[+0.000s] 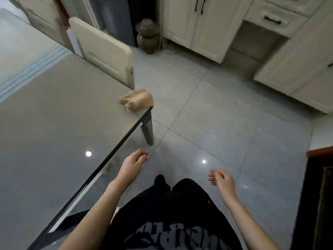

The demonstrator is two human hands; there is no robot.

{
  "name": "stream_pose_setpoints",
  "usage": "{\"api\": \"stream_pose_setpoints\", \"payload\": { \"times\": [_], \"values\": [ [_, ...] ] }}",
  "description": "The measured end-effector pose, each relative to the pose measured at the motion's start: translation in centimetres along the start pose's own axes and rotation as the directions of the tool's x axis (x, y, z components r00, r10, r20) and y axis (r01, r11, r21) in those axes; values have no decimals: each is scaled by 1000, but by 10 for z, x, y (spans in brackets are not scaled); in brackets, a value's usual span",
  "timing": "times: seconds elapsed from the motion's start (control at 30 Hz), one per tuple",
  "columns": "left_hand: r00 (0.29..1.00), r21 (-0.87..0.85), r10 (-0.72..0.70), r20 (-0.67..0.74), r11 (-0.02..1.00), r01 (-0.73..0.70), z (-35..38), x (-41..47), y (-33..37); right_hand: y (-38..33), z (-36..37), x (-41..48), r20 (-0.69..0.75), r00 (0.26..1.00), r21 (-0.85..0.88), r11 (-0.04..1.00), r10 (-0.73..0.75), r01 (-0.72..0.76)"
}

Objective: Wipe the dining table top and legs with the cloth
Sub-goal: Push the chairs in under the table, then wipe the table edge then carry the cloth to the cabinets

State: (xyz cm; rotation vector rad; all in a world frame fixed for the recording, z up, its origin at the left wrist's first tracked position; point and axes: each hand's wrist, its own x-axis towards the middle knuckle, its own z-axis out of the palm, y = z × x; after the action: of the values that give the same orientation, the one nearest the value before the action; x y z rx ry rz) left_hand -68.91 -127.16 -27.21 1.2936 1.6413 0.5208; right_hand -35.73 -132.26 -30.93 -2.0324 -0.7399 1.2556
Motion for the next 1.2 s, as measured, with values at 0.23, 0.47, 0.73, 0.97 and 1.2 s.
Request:
{"api": "stream_pose_setpoints", "payload": {
  "times": [0.23,0.47,0.73,0.97,1.2],
  "values": [
    [956,-106,-99,-275,992,72,-19,25,-3,-129,74,64,321,929,-109,967,-184,229],
    [819,-38,-219,-531,971,234,-30,57,-14,-228,152,111,632,702,-240,778,-328,581],
    [751,161,-331,-571,852,498,-50,105,-34,-293,266,184,676,691,-397,664,-255,634],
    [744,59,-463,-482,830,554,-43,113,-48,-279,312,217,566,823,-506,773,-38,383],
    [770,-38,-443,-460,876,482,-62,103,-36,-287,307,187,582,756,-329,764,-299,555]
  ]
}}
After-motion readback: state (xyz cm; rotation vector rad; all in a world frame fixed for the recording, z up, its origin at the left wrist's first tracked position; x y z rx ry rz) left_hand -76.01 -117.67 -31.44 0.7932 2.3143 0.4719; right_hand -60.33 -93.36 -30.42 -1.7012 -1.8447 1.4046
